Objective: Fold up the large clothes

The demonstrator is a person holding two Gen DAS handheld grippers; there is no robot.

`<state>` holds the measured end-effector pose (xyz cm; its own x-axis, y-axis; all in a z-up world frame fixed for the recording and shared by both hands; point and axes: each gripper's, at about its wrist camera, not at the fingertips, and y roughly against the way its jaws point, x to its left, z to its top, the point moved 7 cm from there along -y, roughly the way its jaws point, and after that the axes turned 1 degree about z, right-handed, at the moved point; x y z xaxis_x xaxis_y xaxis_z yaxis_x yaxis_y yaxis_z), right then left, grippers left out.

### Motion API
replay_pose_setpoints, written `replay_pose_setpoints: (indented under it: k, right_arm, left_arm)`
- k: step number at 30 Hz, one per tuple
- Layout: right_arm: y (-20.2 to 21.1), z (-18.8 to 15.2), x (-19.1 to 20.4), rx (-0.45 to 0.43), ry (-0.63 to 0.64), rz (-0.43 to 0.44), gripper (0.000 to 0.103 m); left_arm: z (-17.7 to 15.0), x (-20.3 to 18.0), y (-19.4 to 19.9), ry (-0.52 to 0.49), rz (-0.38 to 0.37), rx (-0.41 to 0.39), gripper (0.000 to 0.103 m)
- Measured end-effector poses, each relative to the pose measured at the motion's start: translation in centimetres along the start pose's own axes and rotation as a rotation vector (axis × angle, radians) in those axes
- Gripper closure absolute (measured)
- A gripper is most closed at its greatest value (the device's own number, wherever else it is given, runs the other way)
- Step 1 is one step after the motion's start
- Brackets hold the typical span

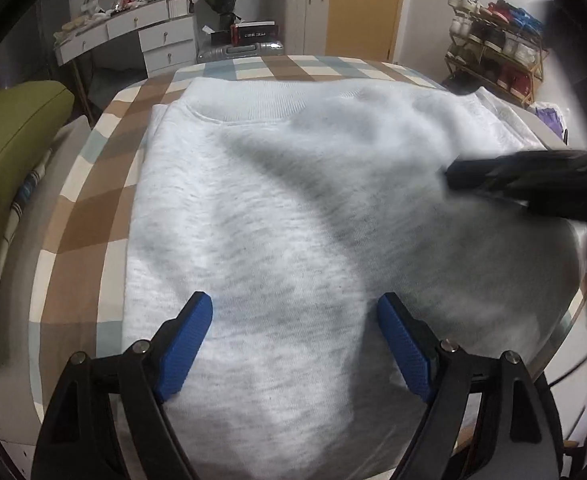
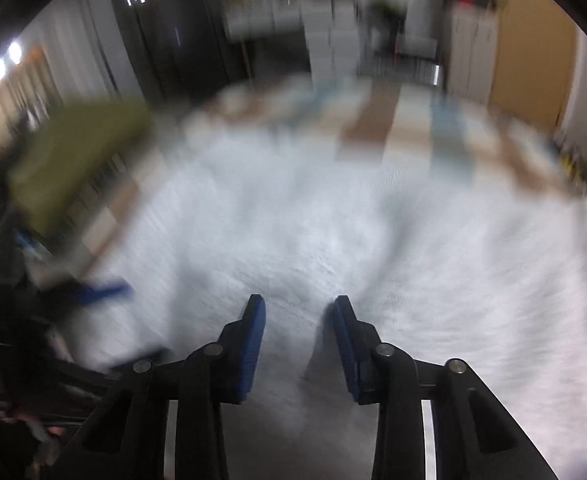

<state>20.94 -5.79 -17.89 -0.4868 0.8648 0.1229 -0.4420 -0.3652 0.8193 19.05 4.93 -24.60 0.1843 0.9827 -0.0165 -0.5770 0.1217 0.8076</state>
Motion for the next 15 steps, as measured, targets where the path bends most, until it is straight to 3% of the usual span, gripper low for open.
replay_pose_setpoints:
  k: [1,4,6,8,9,12,13,15]
  right_arm:
    - [-0.4,0.3,0.0,-0.027,0.018,-0.007,0.068]
    - [0.2,2.3,0.2,0.020,0.045,-0.009,0.072]
    - [1.6,4.6,0.1,-0.051,0.024,0.033,0.072]
    - [1.4,6.7,-0.5,-0.085,0.005,0.001,0.072]
    - [0.3,7.3,-0.9,-0.064,-0.005,-0.017,0.070]
    - [-5.7,6.3,-1.5,0.118,0.006,-0.068,0.068]
    - [-5.7,6.7,-0.8,0.045,0.065,-0.090,0.065]
    - [-5.6,6.5,0.0,0.074,0.125,-0.130,0.065]
  left_arm:
    - [0.0,-0.1,0.1,-0.002,0.003,-0.007,0.021]
    - [-0.4,-0.4,-0.1,0.007,-0.002,-0.032,0.021]
    - [-0.5,-0.5,0.0,0.012,0.002,-0.042,0.021]
    - [-0.7,-0.2,0.3,0.018,0.004,-0.047,0.021]
    - [-0.8,-0.2,0.4,0.018,0.005,-0.050,0.021]
    - [-0.9,-0.2,0.4,0.015,0.008,-0.056,0.021]
    - [-0.9,-0.3,0.4,0.012,0.011,-0.058,0.021]
    - [-1.0,-0.3,0.4,0.012,0.011,-0.063,0.021]
